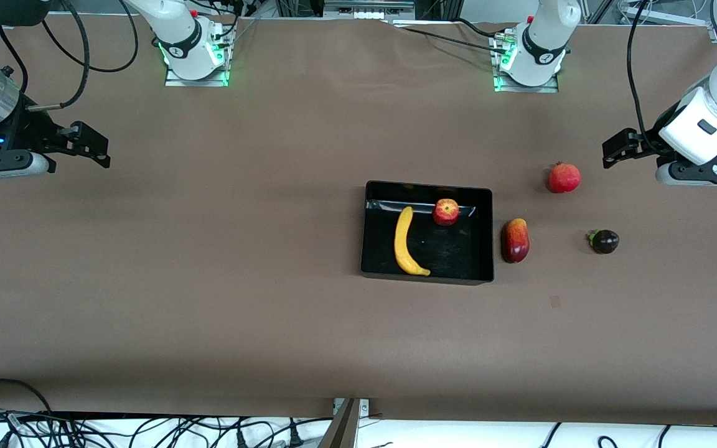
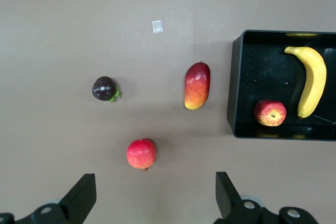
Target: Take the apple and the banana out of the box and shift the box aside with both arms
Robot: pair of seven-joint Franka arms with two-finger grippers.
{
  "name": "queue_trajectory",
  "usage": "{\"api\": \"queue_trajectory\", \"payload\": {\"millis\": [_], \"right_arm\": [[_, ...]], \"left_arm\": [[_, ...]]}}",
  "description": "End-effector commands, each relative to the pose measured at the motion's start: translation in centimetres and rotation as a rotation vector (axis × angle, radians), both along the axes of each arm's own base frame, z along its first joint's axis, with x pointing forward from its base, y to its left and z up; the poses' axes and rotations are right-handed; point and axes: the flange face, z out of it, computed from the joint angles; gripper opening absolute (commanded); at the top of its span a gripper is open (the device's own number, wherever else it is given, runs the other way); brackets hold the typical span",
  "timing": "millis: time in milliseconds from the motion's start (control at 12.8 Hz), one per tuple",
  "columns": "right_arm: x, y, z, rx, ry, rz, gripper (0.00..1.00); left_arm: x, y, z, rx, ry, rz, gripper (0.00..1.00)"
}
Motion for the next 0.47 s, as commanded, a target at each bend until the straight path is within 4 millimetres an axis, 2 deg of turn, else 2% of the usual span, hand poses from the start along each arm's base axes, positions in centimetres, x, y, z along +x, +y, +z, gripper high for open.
{"api": "queue_trajectory", "payload": {"millis": [0, 234, 389], "right_arm": [[0.2, -0.4, 0.4, -0.001, -0.005, 0.004, 1.0], [0.2, -0.5, 0.4, 0.0, -0.005, 0.003, 1.0], [0.2, -0.5, 0.4, -0.001, -0.005, 0.003, 1.0]], "left_arm": [[0.8, -0.3, 0.7, 0.009, 0.001, -0.013, 1.0], [0.6, -0.4, 0.7, 0.012, 0.025, -0.012, 1.0], [-0.1, -1.3, 0.1, 0.009, 0.085, -0.029, 1.0]]}}
